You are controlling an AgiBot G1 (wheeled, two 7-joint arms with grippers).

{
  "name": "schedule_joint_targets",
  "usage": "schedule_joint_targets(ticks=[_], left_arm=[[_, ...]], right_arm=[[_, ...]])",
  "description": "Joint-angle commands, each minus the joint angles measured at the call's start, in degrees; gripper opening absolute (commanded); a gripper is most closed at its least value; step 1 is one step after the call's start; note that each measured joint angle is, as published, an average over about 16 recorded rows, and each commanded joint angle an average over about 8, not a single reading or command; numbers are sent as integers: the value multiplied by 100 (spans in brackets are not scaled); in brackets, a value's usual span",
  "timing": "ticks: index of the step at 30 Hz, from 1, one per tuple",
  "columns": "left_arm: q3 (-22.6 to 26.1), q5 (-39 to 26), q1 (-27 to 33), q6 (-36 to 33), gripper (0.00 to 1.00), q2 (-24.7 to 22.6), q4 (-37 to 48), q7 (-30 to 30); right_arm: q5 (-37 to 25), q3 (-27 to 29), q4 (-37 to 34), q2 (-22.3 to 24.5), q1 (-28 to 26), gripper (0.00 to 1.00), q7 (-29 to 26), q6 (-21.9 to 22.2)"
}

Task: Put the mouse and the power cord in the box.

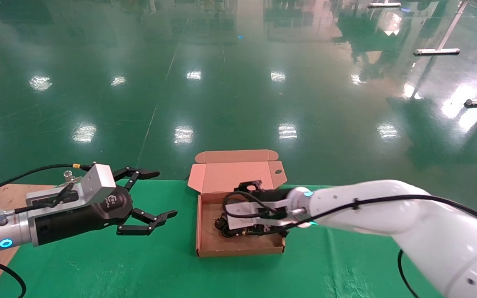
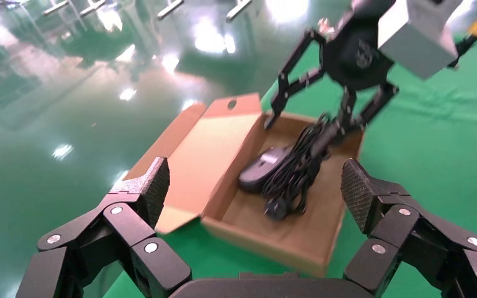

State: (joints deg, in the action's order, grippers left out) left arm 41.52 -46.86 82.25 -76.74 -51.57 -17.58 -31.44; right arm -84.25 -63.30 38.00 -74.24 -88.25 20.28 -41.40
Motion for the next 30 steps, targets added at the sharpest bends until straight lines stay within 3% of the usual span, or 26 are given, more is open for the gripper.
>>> schedule_joint_targets(ticks=[1,30], left_arm=[[-96,19,-78,-34,100,62,-211,159],[-1509,296,-1224,-530,100,979,-3313,2496]], right_arm=[[135,161,88,107,85,100,-102,-148],[2406,2688,2008,2218,1514,100,-1762,-2517]])
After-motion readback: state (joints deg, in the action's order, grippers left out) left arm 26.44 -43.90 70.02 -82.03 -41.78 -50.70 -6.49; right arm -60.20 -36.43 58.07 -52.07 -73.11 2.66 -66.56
